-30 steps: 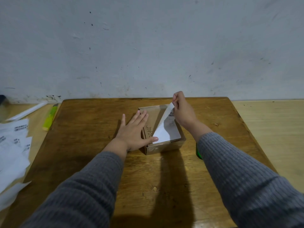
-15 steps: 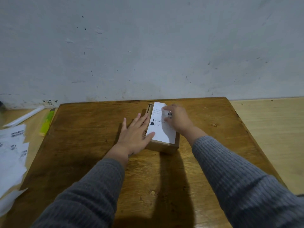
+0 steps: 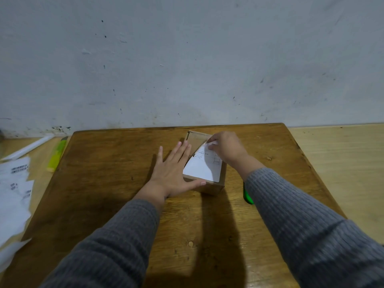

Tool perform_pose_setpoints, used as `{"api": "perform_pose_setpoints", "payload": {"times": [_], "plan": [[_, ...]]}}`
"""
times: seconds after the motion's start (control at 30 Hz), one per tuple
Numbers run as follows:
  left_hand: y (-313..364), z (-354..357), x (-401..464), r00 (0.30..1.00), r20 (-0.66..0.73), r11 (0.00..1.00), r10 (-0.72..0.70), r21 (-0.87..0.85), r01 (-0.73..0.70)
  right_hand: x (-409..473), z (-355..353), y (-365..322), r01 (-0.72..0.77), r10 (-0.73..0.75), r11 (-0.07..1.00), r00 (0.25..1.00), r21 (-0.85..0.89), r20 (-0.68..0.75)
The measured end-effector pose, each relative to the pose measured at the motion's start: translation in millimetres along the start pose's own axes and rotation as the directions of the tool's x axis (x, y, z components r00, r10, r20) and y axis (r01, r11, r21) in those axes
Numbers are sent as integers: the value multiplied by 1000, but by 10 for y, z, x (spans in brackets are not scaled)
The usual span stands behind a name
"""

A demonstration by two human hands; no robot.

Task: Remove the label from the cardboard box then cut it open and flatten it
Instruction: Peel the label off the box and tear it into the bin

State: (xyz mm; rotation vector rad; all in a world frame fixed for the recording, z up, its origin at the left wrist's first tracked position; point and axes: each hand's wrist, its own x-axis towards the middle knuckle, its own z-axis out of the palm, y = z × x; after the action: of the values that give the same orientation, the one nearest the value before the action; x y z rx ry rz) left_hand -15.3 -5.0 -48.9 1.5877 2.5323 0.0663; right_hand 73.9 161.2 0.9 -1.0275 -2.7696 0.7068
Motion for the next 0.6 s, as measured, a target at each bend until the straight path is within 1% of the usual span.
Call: {"api": "perform_pose_setpoints", "payload": {"times": [0.07,0.13,0.17,0.3,0.37,0.43,0.53,0.6], "plan": [[11,-1,21,999,3,999,36,7,-36,-10,17,34,39,-41,997,999,-64,-35],[9,6,37,998,9,998,55,10,-55,-26,41,80,87,-99,981,993,-171,-62],[2,13,39,998,6,998,58,4,-58,-36,48,98,99,-113,978,991,-185,-67],[-16,35,41,999,-8,999,38,-21,-38,-62,36,92,102,-108,989,993,-102,-55],[3,23,50,1000,-1,999,20,-28,-20,-84,19,65,47,-50,996,998,-76,-44],[18,0,53,1000,13,999,7,-39,-7,-111,6,64,-7,7,1000,1000,-4,-29],[28,-18,42,1000,18,999,7,-48,-6,-152,-7,71,-35,35,998,999,55,-4],[32,-14,41,1000,27,999,7,-39,-6,-182,-37,59,-36,38,989,999,142,-10]]}}
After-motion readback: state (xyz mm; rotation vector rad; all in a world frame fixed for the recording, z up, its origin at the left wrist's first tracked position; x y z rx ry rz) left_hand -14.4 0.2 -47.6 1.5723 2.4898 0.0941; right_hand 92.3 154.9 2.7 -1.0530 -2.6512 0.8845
